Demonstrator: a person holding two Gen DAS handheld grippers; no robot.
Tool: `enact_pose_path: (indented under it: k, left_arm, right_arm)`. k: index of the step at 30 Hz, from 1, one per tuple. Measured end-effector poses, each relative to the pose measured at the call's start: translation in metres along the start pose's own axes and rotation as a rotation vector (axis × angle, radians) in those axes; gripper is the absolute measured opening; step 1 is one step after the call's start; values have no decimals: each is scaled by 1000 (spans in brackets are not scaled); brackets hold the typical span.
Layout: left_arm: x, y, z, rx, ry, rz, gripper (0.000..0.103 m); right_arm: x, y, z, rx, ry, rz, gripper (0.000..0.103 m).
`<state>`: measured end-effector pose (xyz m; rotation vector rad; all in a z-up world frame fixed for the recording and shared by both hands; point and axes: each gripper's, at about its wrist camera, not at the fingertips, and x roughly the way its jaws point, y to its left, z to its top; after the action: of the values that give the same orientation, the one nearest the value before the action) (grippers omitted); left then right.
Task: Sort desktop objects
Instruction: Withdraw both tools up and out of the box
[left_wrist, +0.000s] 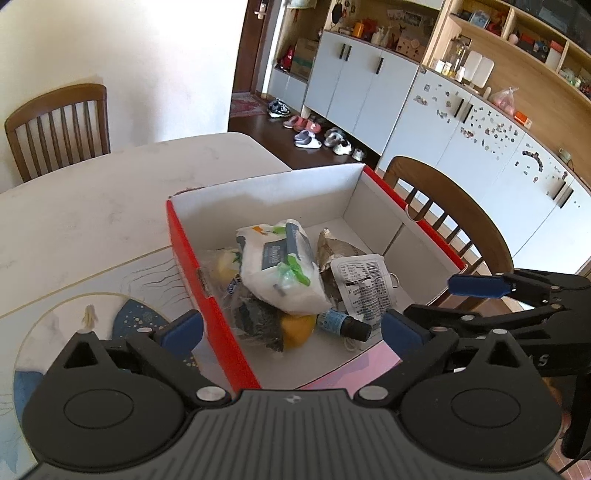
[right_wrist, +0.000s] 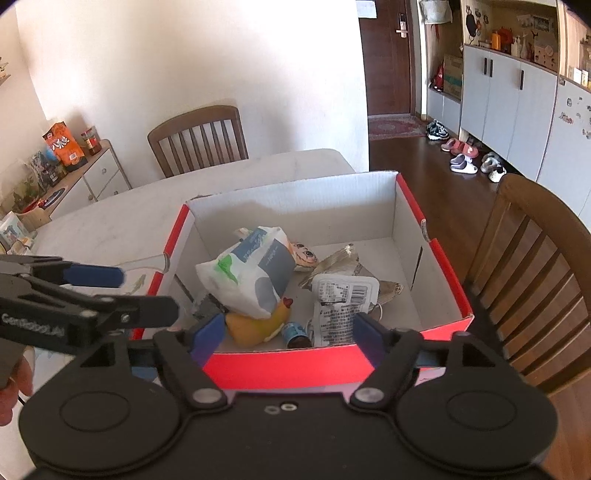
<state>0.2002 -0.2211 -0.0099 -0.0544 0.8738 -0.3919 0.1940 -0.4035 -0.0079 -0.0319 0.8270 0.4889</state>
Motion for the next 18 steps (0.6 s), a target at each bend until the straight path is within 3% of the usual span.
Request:
enact_pose_path:
  k: [18]
  left_arm:
    - [-49, 18, -27, 3, -69, -1, 103]
  right_arm:
    - [-32, 28, -15, -18, -63, -11, 97]
